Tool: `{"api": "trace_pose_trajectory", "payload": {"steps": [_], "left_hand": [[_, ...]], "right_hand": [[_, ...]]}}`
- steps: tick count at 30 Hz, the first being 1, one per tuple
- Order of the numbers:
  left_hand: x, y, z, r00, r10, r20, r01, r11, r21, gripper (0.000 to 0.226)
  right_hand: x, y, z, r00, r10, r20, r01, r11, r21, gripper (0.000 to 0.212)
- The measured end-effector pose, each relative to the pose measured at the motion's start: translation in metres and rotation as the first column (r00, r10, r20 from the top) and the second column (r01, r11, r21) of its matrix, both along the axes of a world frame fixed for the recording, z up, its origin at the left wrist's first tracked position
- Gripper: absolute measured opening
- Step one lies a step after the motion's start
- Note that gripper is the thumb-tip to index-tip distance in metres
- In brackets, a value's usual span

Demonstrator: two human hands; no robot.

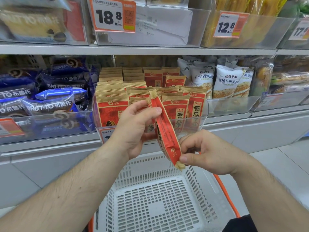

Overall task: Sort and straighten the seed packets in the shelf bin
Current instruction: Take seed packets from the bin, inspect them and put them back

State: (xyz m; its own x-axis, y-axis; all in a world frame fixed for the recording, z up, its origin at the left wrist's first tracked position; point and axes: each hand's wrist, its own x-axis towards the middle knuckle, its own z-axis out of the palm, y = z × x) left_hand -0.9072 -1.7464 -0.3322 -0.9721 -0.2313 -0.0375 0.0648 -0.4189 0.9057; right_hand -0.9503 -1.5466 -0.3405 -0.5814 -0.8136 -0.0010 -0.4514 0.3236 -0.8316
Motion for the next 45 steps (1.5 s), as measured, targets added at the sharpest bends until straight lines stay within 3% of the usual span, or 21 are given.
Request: {"api": "trace_pose_trajectory", "payload": {"steps": [3, 6, 8, 11, 13, 17, 20, 23, 25, 30, 39, 42, 45], "left_hand": [[0.000, -0.001, -0.002, 0.999, -0.035, -0.011, 0.035, 0.999, -0.004, 0.061], [0.002, 0.000, -0.002, 0.994, -0.100, -0.043, 0.100, 0.995, 0.001, 0.077], [0.004, 0.002, -0.002, 0.987, -0.143, -0.072, 0.144, 0.990, 0.009, 0.074], [0.006, 0.002, -0.004, 0.972, -0.206, -0.112, 0.211, 0.977, 0.029, 0.074], [0.006, 0.001, -0.006, 0.958, -0.251, -0.142, 0.261, 0.964, 0.055, 0.075], [0.005, 0.004, -0.004, 0.972, -0.220, -0.083, 0.226, 0.971, 0.078, 0.045], [0.004, 0.005, -0.002, 0.989, -0.151, 0.004, 0.150, 0.988, 0.047, 0.046], [0.002, 0.003, -0.005, 0.996, -0.074, 0.041, 0.077, 0.995, -0.069, 0.027], [0.001, 0.001, -0.006, 0.997, -0.045, 0.064, 0.051, 0.994, -0.098, 0.027], [0.000, -0.003, -0.005, 0.993, -0.093, 0.072, 0.103, 0.984, -0.144, 0.027], [0.003, -0.006, 0.003, 0.978, -0.206, 0.030, 0.206, 0.934, -0.291, 0.023], [0.005, -0.013, 0.018, 0.992, -0.122, -0.045, 0.092, 0.904, -0.418, 0.021], [0.003, -0.030, 0.036, 0.982, 0.060, -0.179, -0.143, 0.855, -0.499, 0.021]], "right_hand": [[0.000, 0.000, -0.002, 0.997, -0.006, 0.077, 0.011, 0.998, -0.058, 0.017], [-0.002, -0.002, -0.005, 0.974, -0.047, 0.221, 0.095, 0.973, -0.211, 0.031], [-0.003, -0.004, -0.008, 0.943, -0.092, 0.319, 0.184, 0.945, -0.270, 0.052], [-0.002, -0.010, -0.011, 0.875, -0.088, 0.476, 0.231, 0.940, -0.251, 0.109], [0.003, -0.015, -0.011, 0.840, -0.034, 0.542, 0.213, 0.938, -0.272, 0.120], [0.011, -0.026, -0.012, 0.852, -0.106, 0.513, 0.285, 0.915, -0.284, 0.077], [0.011, -0.031, -0.015, 0.862, -0.310, 0.400, 0.414, 0.887, -0.204, 0.043], [0.010, -0.032, -0.016, 0.879, -0.394, 0.268, 0.443, 0.884, -0.152, 0.031], [0.011, -0.033, -0.015, 0.871, -0.397, 0.288, 0.452, 0.878, -0.156, 0.024], [0.008, -0.032, -0.010, 0.845, -0.494, 0.205, 0.532, 0.819, -0.217, 0.021], [0.016, -0.033, -0.003, 0.819, -0.455, 0.349, 0.547, 0.801, -0.242, 0.016], [0.017, -0.038, 0.003, 0.802, -0.488, 0.345, 0.584, 0.762, -0.279, 0.011], [0.016, -0.043, 0.018, 0.755, -0.537, 0.377, 0.656, 0.617, -0.434, 0.008]]}}
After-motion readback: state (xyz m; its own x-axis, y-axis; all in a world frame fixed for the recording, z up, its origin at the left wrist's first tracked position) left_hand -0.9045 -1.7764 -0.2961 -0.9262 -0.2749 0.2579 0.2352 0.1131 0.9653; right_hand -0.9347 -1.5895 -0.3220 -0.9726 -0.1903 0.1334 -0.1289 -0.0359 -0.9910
